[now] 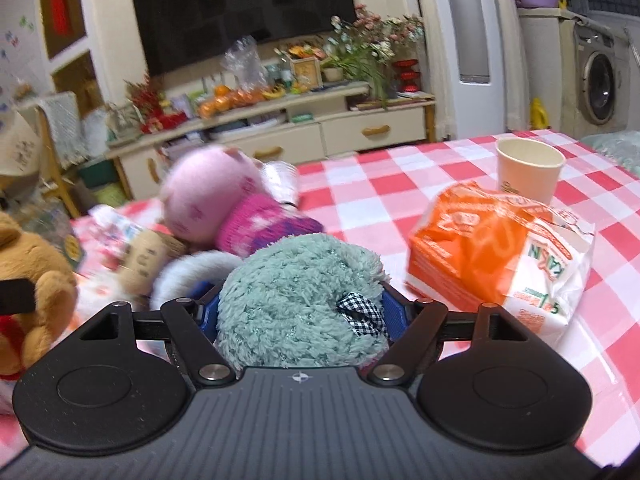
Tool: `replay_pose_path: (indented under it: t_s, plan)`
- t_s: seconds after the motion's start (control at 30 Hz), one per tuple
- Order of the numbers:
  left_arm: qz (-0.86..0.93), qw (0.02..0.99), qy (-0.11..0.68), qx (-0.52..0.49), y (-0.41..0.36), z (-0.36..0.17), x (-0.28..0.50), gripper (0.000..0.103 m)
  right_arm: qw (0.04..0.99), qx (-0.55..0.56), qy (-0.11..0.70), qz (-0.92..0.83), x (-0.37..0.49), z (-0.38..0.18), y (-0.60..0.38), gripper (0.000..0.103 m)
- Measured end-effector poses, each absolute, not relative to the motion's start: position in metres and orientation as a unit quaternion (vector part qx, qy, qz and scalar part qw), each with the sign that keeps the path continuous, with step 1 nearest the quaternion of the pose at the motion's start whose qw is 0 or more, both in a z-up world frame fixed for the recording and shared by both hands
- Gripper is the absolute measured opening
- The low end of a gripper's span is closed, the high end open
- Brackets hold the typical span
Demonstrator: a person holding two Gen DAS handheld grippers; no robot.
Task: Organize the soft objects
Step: 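Carry the bear and teal slipper into the cardboard box and open both tools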
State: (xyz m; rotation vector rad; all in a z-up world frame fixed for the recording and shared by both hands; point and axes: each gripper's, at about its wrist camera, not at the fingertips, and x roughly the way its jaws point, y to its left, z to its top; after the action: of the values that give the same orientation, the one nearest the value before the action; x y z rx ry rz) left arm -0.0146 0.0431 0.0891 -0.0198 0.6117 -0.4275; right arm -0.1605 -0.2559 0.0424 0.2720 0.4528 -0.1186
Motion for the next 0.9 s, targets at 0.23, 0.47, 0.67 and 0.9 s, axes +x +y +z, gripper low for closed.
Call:
replay_pose_path:
  t_s: [0.23, 0.47, 0.67, 0.9]
  plan:
    - [-0.213, 0.940, 0.262, -0.039, 0.069, 0.113, -0.024, 0.060, 0.972, 0.141, 0.189, -0.005, -0.162, 0.069, -0.230, 0.094]
    - [-0.191, 0.951, 0.233, -0.062, 0.101, 0.127, -0.027, 0.060, 0.975, 0.134, 0.172, 0.047, -0.151, 0.095, -0.197, 0.094]
    - [-0.149, 0.960, 0.222, -0.081, 0.134, 0.130, -0.021, 0.060, 0.976, 0.110, 0.158, 0.097, -0.137, 0.121, -0.155, 0.094]
    - [-0.079, 0.965, 0.226, -0.108, 0.178, 0.128, -0.012, 0.060, 0.970, 0.073, 0.156, 0.172, -0.110, 0.144, -0.095, 0.094]
